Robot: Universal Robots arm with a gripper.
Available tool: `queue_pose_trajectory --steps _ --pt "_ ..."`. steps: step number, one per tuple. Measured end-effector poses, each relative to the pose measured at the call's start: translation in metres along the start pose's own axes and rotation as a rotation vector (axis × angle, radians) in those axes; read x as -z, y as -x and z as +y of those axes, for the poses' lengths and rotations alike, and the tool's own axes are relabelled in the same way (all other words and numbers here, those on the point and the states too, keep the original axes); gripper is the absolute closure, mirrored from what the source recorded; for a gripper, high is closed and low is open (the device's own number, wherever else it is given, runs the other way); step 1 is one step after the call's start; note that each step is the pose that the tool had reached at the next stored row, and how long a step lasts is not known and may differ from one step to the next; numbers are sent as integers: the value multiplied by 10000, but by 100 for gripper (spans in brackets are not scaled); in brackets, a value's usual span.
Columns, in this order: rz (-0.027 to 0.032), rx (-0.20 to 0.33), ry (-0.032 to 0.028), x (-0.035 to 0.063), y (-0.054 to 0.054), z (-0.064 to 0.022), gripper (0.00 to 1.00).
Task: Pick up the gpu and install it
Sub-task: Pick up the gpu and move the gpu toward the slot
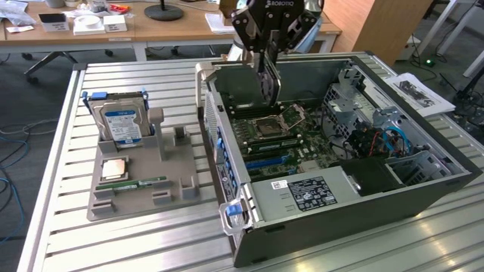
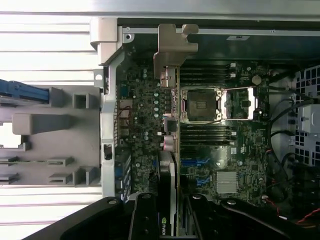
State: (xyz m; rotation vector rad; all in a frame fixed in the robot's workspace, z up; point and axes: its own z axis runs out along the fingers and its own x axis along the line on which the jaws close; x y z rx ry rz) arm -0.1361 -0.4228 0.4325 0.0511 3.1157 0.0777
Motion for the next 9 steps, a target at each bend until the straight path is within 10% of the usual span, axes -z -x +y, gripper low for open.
queue_pose_trajectory --steps 9 --pt "0 0 0 -5 204 11 73"
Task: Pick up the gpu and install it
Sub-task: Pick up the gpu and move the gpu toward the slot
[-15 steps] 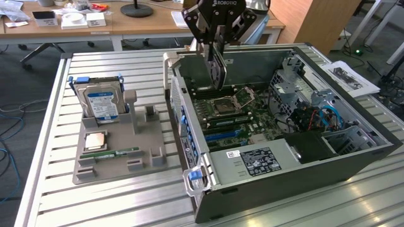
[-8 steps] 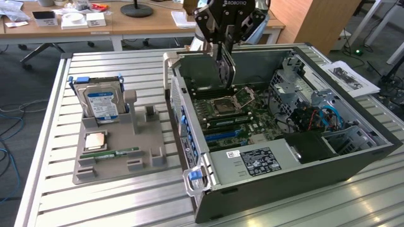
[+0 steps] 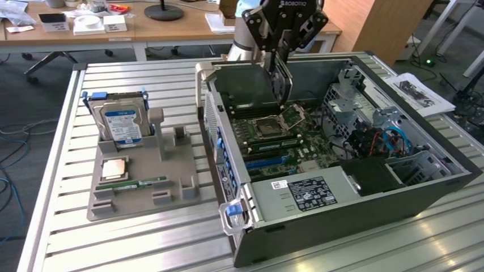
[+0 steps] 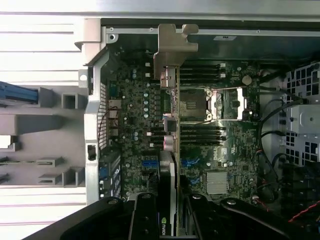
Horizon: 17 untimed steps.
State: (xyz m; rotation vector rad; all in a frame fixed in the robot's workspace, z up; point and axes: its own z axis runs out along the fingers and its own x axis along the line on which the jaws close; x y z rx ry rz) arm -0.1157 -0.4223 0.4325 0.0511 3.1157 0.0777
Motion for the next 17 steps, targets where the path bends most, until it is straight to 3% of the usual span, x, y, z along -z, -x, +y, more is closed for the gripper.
queue_pose_trajectory --steps 17 --pt "0 0 1 -10 379 17 73"
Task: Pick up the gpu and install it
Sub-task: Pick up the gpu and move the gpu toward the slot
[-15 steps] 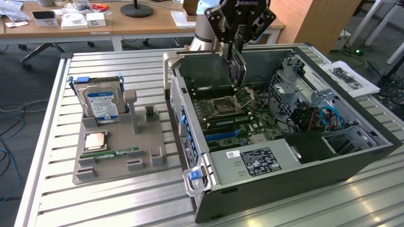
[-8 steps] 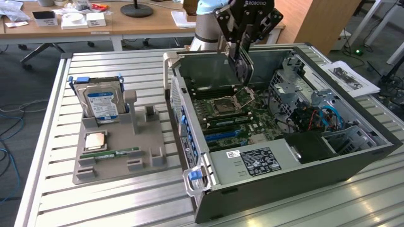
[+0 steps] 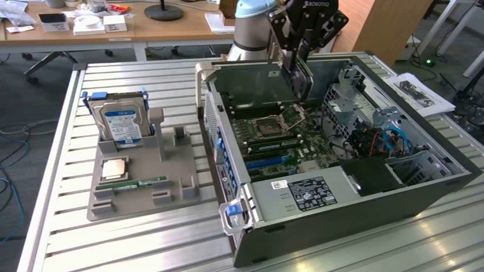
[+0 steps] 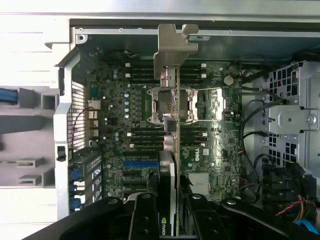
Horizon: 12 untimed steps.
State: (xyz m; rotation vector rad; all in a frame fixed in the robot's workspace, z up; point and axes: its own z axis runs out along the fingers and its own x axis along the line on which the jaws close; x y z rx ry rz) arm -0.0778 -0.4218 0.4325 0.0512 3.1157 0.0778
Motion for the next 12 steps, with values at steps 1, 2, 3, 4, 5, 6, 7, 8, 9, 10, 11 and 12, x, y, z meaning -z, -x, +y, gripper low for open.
queue_pose_trajectory --steps 1,2,3,4,5,6,7,8,9,10,11,12 --pt "0 1 0 0 22 1 73" --pt "1 0 -1 -1 43 2 73" --pt "0 1 0 -2 64 2 73" --pt "0 0 0 -2 87 3 73" --pt "0 -1 0 -3 108 4 73" --pt "0 -1 0 -3 129 4 73" --pt "0 0 -1 -4 149 5 73" --pt "0 1 0 -4 170 6 73" --pt "0 0 0 -5 192 6 73" --pt "0 1 0 -6 214 7 73" --pt "0 0 0 -6 235 8 73" --pt "0 0 -1 -6 257 9 73"
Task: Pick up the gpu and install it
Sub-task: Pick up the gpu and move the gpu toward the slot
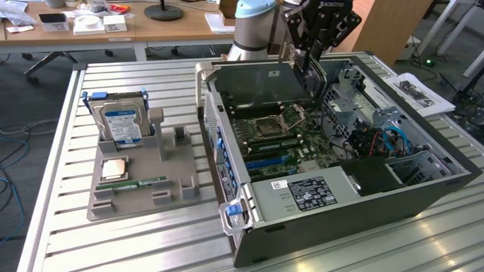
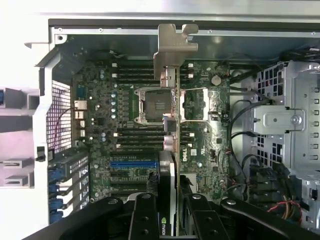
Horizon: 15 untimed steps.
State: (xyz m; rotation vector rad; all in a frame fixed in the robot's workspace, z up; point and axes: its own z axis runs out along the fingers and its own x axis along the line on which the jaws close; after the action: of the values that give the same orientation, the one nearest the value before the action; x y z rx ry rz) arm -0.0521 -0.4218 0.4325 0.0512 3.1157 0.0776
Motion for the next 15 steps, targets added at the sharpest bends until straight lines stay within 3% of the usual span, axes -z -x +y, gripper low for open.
queue_pose_trajectory --steps 15 --pt "0 0 1 -10 396 13 73"
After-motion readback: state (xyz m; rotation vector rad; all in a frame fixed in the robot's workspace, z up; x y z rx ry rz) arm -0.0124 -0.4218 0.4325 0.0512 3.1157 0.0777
